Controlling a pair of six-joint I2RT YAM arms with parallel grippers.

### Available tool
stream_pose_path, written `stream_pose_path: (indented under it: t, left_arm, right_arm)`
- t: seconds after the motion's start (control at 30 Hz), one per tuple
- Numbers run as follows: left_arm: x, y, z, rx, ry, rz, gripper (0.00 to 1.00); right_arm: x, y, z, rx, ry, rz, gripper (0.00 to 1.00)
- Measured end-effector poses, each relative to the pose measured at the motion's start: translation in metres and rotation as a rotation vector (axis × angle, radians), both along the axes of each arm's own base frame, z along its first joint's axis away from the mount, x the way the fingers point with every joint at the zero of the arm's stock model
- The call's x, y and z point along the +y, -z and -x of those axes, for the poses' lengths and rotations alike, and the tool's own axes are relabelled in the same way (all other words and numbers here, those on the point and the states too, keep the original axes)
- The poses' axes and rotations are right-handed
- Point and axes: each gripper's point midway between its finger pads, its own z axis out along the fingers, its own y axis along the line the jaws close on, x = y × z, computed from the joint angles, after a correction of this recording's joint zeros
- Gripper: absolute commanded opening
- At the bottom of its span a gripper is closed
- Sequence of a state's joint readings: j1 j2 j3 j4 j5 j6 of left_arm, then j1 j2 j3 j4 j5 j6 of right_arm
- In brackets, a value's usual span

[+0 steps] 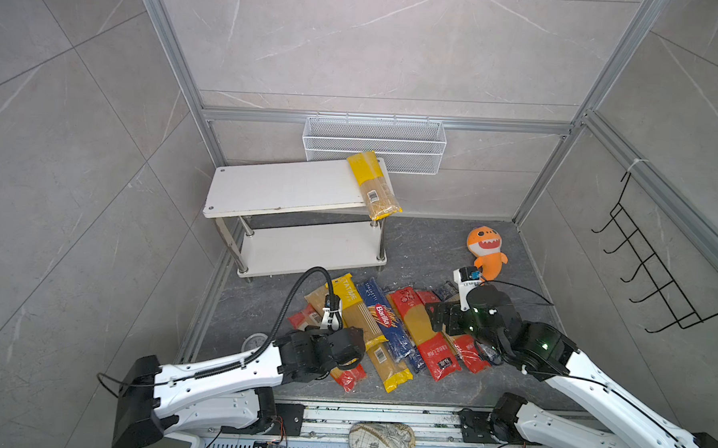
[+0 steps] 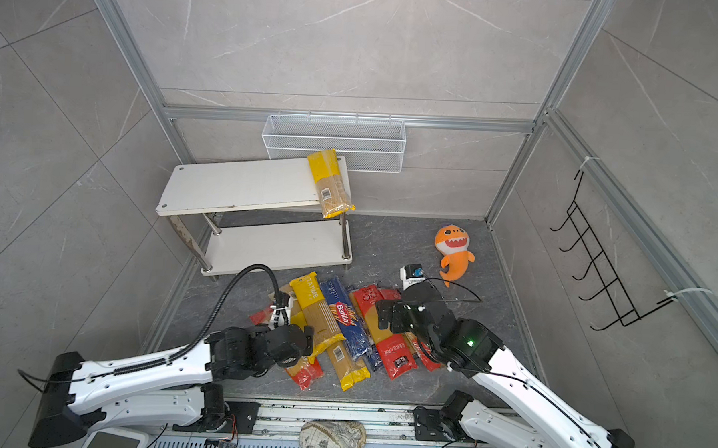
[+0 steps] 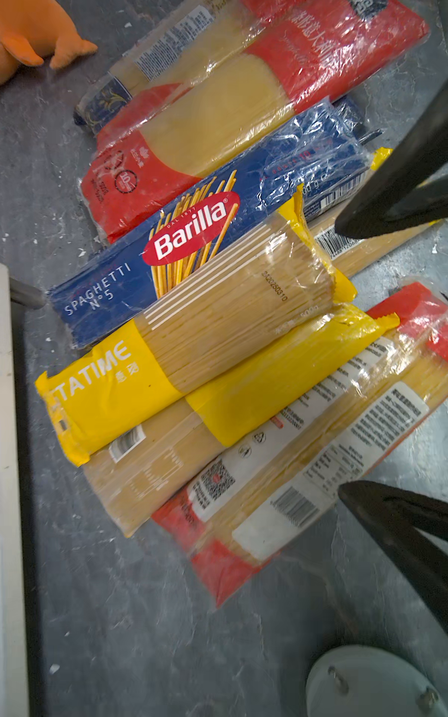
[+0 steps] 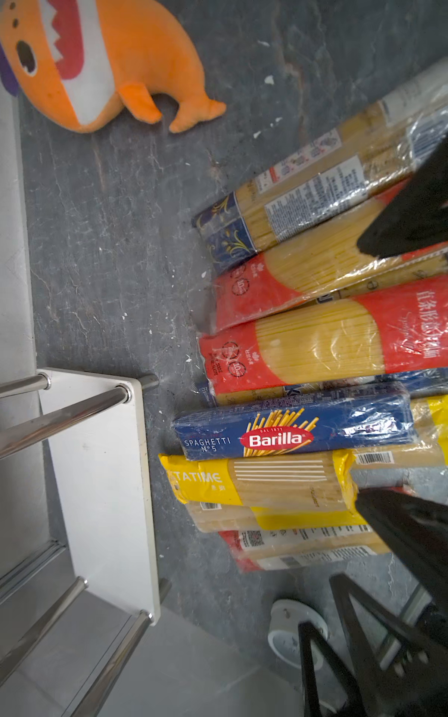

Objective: Place and organize the pasta boxes and bags onto the shelf
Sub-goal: 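Grasp another yellow Tatime pack with the left gripper while the right gripper draws back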

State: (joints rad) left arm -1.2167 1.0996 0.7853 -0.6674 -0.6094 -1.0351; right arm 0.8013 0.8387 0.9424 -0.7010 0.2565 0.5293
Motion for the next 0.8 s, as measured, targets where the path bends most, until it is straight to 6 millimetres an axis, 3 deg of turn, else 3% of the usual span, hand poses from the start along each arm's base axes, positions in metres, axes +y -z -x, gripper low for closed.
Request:
stream_pose_path:
  t: [0.23, 0.43, 0.8]
  left_arm:
    - [-0.028, 0.037, -0.023, 0.153, -0.100, 0.025, 1.00]
    - [-0.032, 0.049, -0.043, 0.226, -0.185, 0.117, 1.00]
    - [-0.051, 0.077, -0.064, 0.323, -0.246, 0.102, 1.00]
  right_arm:
    - [-0.011, 0.002, 0.015, -0.006, 0.009, -0.067, 0.98]
    - [-0.018, 0.014, 0.021, 0.012, 0.014, -0.057, 0.99]
    - [-0.024, 0.023, 0.027, 0.024, 0.020, -0.051, 0.99]
